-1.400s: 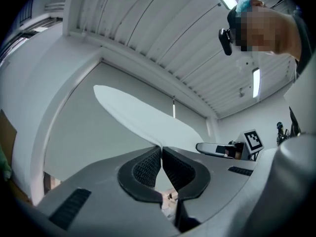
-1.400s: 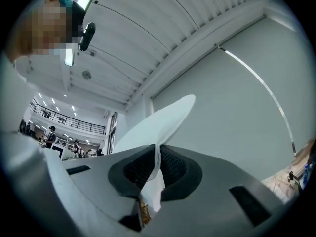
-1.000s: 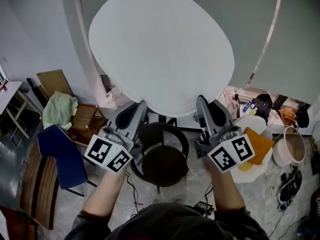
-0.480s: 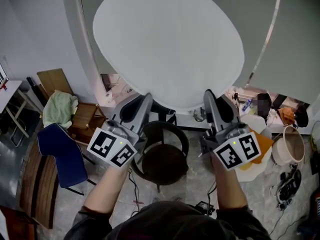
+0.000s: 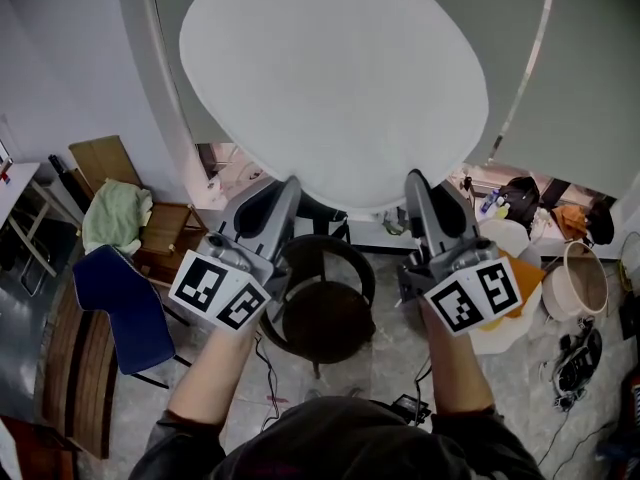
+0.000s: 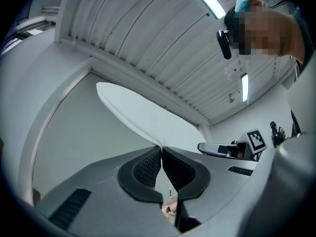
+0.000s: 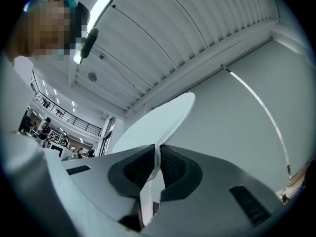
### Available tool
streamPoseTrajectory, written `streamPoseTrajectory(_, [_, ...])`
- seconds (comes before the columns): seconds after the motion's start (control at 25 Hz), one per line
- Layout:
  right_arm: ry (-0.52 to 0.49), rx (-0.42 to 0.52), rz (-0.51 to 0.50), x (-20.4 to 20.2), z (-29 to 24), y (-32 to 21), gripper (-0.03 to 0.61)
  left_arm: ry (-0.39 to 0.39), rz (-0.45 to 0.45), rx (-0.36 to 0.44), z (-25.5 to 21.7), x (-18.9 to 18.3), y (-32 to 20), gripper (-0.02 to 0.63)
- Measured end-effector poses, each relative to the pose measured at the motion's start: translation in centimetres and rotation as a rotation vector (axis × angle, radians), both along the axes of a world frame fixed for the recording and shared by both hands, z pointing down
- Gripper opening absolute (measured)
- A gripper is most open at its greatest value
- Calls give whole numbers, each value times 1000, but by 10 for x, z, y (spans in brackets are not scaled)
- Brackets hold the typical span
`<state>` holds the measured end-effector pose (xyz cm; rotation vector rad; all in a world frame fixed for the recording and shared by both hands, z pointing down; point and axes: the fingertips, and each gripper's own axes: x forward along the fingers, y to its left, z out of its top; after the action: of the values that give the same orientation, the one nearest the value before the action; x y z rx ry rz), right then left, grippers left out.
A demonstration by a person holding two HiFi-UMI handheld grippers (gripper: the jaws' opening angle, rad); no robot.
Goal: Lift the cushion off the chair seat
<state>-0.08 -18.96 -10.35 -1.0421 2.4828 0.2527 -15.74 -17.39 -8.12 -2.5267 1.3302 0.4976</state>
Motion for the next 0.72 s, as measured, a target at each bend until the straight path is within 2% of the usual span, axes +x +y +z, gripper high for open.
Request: streamPoseTrajectory(0.72, [-9, -18, 9, -1, 5, -5, 31, 4, 6, -27, 6, -1, -8, 17])
